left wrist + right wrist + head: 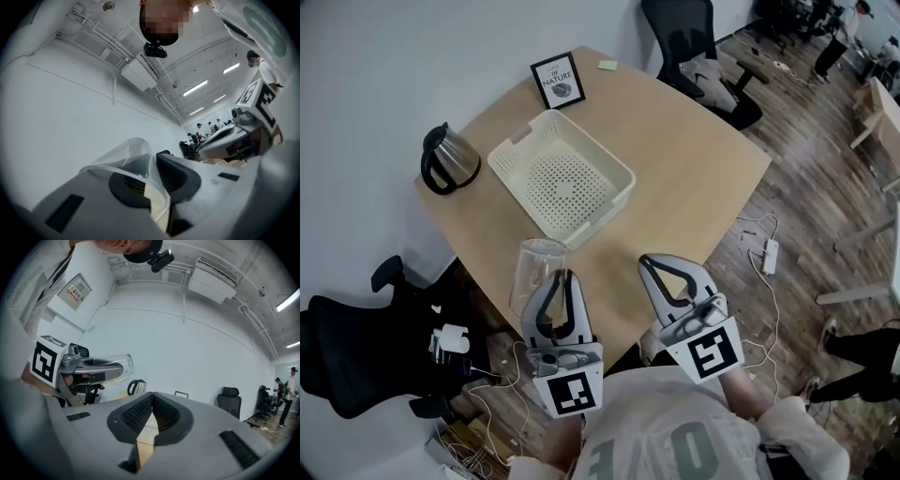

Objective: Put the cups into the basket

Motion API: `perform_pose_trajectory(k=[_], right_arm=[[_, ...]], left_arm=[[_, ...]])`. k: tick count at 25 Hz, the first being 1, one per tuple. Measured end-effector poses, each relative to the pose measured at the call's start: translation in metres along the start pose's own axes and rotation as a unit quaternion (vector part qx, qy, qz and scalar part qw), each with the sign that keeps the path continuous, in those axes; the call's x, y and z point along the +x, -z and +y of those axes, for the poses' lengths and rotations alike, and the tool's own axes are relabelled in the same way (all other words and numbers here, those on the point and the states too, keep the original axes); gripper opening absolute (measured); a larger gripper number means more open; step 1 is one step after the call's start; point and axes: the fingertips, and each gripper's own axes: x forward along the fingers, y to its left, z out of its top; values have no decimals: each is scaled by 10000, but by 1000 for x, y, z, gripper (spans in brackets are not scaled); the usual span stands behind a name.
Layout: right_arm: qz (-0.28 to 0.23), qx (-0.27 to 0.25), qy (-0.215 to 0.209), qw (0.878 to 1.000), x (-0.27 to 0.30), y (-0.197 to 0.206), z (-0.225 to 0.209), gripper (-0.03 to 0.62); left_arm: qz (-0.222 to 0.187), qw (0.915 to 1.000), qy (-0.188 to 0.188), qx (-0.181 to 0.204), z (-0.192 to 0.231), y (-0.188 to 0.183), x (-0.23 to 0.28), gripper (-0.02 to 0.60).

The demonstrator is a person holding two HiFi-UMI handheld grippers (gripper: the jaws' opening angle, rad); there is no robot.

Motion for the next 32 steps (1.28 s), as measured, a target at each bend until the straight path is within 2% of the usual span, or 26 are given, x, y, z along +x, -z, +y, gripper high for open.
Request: perform_pose_trajectory(k=[5, 10, 15, 17, 23, 28, 30, 32], right_arm=[[42, 46, -51, 10000, 22, 1, -9, -2], [-63, 276, -83, 9996, 42, 1, -20, -2], [-220, 310, -368, 9986, 61, -5, -31, -2], [-226, 276, -498, 9981, 64, -5, -36, -2], [-210, 322, -695, 9968, 71, 2, -51, -2], [-307, 308, -828, 9956, 78, 0, -56, -2], [-356, 330, -834, 9953, 79, -2, -58, -2], [-376, 379, -809, 9953, 80, -2, -62, -2]], left_arm=[[156, 9999, -44, 52, 15, 10, 10, 44], [179, 9994, -286, 34, 30, 11, 17, 44], [162, 9987, -449, 152, 38, 2, 35, 44], [189, 9982, -470, 309, 41, -4, 45, 44], [616, 9950, -325, 719, 49, -1, 86, 44], [785, 9922, -231, 937, 62, 1, 122, 44], [1047, 9897, -146, 967, 68, 10, 136, 43], [1390, 9826, 101, 1226, 74, 20, 153, 44]])
